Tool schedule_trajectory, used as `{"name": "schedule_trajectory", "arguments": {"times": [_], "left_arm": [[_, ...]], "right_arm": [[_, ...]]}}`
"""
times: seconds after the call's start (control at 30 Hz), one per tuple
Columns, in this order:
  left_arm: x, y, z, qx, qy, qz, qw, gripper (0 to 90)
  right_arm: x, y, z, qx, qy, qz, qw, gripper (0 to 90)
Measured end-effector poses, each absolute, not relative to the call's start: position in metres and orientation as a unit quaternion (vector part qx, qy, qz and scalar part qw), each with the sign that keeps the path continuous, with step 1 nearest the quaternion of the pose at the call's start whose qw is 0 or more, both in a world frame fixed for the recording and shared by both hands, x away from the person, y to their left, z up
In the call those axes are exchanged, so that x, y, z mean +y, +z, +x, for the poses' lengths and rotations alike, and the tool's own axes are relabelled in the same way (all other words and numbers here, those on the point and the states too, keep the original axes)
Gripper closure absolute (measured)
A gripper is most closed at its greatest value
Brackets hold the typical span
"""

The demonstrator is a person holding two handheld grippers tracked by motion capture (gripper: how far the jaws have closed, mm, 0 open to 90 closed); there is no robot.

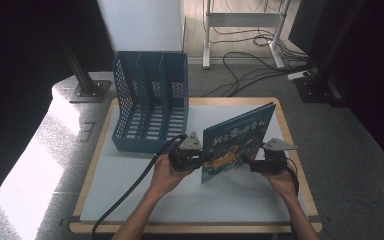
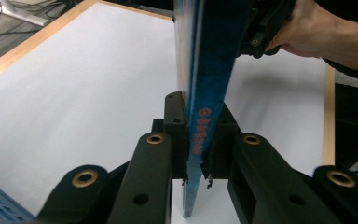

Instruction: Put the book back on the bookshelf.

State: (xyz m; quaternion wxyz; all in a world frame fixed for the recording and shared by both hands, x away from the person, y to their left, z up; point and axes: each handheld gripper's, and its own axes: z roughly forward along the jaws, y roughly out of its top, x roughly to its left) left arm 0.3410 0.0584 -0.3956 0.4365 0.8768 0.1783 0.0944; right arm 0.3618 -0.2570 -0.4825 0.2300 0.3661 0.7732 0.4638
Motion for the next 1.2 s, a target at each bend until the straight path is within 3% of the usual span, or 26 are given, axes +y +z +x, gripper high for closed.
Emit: {"name": "schedule_trajectory", "arguments": {"times": [0.3,0.6,0.8,1.2], "left_arm": [[0.062,-0.394,0.343,0.191,0.096,0.867,0.451,83.3],[0.071,-0.387,0.342,0.199,0.089,0.855,0.471,83.4],[0.076,-0.389,0.345,0.204,0.073,0.848,0.484,83.4],[0.085,-0.378,0.342,0.210,0.090,0.835,0.500,83.3]], "right_arm": [[-0.261,-0.481,0.363,0.759,0.492,0.363,0.224,17.9],[-0.259,-0.479,0.364,0.743,0.529,0.364,0.189,18.3],[-0.259,-0.471,0.363,0.735,0.541,0.360,0.195,18.8],[-0.250,-0.450,0.364,0.740,0.530,0.357,0.209,18.9]]}}
